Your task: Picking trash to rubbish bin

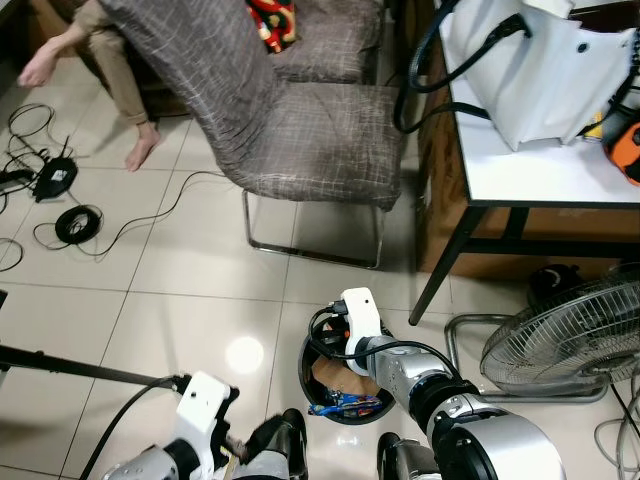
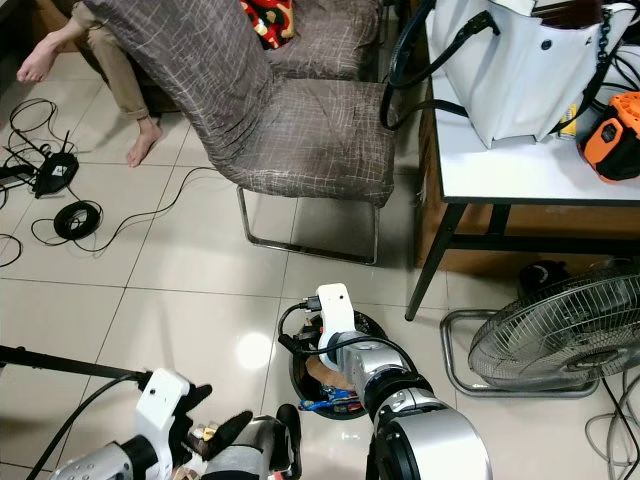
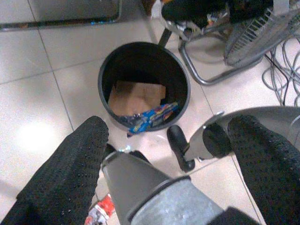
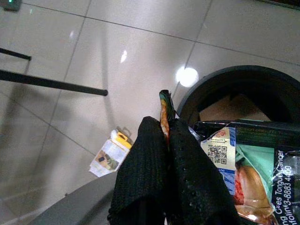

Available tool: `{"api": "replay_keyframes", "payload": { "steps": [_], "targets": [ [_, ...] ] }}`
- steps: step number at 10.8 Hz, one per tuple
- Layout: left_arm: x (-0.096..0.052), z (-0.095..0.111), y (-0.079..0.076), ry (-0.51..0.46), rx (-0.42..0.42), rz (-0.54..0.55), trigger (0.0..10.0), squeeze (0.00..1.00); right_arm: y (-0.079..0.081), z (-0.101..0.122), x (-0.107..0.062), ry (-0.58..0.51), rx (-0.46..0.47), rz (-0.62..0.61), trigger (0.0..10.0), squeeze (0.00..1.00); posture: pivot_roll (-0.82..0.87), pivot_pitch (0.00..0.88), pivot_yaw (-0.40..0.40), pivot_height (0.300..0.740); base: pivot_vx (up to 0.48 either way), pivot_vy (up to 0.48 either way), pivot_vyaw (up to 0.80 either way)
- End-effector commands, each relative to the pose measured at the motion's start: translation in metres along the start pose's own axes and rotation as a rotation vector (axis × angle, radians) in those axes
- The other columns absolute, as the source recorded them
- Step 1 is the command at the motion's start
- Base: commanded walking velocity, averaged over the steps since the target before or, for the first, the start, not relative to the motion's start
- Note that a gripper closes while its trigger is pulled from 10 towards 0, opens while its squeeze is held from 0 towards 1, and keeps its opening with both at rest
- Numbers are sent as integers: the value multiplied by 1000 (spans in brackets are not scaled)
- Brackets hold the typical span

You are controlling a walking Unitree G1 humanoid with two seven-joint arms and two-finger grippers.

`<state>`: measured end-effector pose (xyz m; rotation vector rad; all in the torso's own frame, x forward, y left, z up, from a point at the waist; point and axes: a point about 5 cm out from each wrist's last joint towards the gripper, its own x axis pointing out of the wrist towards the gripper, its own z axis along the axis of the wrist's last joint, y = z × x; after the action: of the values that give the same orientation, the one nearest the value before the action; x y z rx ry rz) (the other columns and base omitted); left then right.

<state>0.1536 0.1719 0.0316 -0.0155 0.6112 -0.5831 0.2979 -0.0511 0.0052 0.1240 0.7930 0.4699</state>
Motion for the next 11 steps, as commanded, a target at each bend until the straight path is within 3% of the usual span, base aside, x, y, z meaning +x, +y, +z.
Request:
{"api": "replay_keyframes", "payload": {
  "steps": [1,2,5,8,11],
  "targets": [
    [-5,1,-4,15,8,-12,10000,0,25,-19,6,77,9,42,10000,0,142,276,97,740,0,0,0],
    [-10,12,-10,-3,19,-13,10000,0,22,-37,5,138,-18,25,10000,0,144,275,93,740,0,0,0],
    [-16,24,-17,-21,28,-19,10000,0,13,-60,1,202,-1,-3,10000,0,144,275,93,740,0,0,0],
    [-22,34,-24,-16,29,-25,10000,0,20,-81,-1,257,-12,33,10000,0,128,282,83,740,0,0,0],
    [-28,33,-37,19,17,-90,10000,0,19,-84,-2,263,-15,30,10000,0,130,282,86,740,0,0,0]
  ]
}}
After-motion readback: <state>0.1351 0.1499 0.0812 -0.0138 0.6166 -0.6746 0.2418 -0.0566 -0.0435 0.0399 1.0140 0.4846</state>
